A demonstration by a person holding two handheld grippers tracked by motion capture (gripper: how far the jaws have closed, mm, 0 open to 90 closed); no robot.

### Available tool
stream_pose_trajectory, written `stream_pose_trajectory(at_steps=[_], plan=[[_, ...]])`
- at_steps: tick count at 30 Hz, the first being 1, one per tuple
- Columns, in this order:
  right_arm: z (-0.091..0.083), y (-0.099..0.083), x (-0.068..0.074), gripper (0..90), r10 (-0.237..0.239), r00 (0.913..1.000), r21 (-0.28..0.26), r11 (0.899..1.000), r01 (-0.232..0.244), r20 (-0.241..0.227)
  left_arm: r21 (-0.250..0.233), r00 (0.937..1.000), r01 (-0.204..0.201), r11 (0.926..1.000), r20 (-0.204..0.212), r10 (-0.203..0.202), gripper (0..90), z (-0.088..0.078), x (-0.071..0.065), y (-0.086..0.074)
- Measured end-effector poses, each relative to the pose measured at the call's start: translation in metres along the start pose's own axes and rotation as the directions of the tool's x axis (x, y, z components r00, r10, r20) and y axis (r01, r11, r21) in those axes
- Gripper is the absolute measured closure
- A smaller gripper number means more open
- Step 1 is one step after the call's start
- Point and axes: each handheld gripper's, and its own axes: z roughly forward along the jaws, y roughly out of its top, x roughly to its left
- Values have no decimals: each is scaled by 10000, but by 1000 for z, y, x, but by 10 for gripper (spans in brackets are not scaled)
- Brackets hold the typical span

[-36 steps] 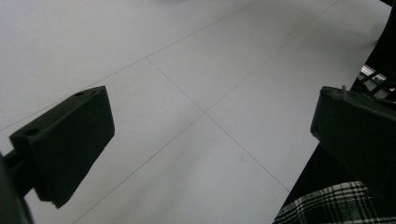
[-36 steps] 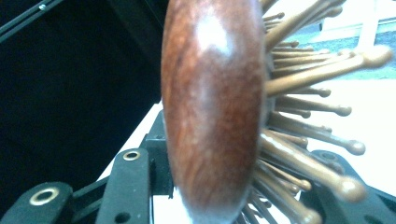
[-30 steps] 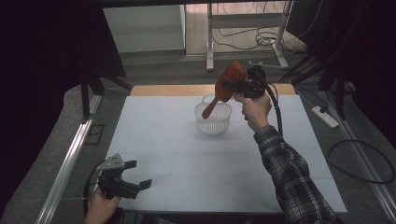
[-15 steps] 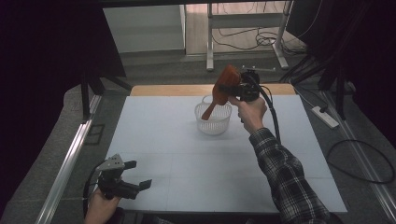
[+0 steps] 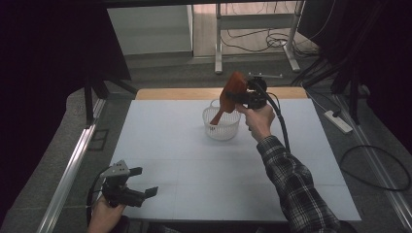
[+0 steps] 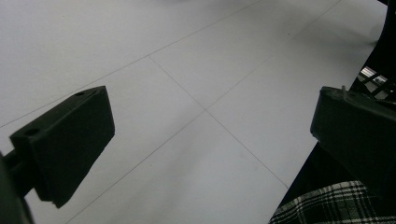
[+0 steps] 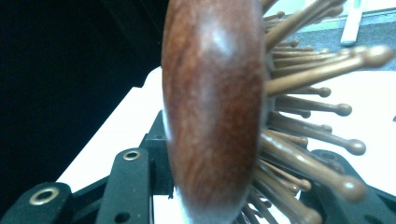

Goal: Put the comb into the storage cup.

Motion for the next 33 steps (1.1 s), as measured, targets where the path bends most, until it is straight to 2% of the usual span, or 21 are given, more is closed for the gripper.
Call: stream_pose_trajectory(at_steps=[33], plan=[[19,-26,0,525,-318,9985,329,9990,304,456,26,9998,197,9998,11,-197,0,0,2,0]])
